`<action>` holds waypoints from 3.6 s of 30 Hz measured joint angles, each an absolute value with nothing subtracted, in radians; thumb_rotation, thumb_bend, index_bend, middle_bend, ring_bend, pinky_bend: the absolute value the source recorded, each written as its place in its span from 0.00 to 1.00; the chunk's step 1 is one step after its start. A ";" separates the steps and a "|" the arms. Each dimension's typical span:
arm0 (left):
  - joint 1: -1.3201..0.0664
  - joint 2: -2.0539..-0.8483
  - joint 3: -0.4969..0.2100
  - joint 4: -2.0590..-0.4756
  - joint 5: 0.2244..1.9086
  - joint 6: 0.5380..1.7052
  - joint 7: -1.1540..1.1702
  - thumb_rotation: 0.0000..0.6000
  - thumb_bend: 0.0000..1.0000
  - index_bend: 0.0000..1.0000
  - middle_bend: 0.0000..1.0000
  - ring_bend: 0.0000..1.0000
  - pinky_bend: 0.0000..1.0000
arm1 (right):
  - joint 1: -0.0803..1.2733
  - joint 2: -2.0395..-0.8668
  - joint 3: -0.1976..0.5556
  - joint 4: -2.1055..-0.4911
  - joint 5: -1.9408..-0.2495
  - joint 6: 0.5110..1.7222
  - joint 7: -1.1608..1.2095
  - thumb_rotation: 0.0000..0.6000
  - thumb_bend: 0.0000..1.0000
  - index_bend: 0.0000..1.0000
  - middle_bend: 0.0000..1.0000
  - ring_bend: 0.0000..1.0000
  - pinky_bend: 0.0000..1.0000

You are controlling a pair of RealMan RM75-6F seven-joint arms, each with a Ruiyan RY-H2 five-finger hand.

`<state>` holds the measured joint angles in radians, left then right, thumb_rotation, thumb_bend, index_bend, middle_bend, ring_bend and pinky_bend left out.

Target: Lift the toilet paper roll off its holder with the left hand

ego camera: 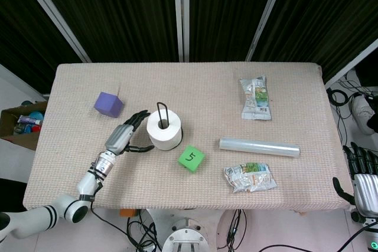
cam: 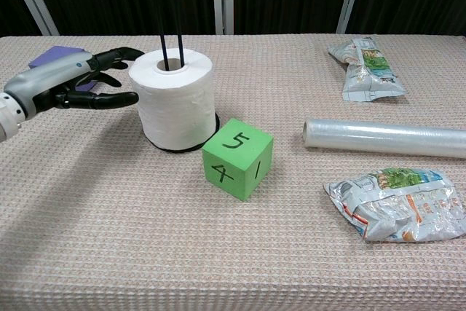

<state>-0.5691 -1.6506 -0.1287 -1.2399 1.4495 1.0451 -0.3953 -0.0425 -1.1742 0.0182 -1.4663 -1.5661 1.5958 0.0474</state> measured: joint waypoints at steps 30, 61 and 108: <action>-0.610 -1.801 -0.183 -1.124 1.378 1.066 -0.364 0.46 0.06 0.00 0.00 0.00 0.16 | -0.039 -1.162 0.027 -1.460 -1.552 1.582 0.074 1.00 0.30 0.00 0.00 0.00 0.00; -0.603 -1.783 -0.236 -1.206 1.366 1.105 -0.598 1.00 0.17 0.20 0.41 0.11 0.15 | -0.039 -1.164 0.029 -1.446 -1.527 1.558 0.084 1.00 0.30 0.00 0.00 0.00 0.00; -0.287 -1.467 -0.077 -1.255 1.474 1.268 -0.670 1.00 0.19 0.05 0.21 0.10 0.15 | -0.026 -1.186 0.020 -1.470 -1.535 1.537 0.013 1.00 0.30 0.00 0.00 0.00 0.00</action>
<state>-0.2866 -1.4667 -0.0768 -1.2554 1.4742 1.2685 -0.6704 -0.0262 -1.1864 0.0203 -1.4696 -1.5347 1.5375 0.0132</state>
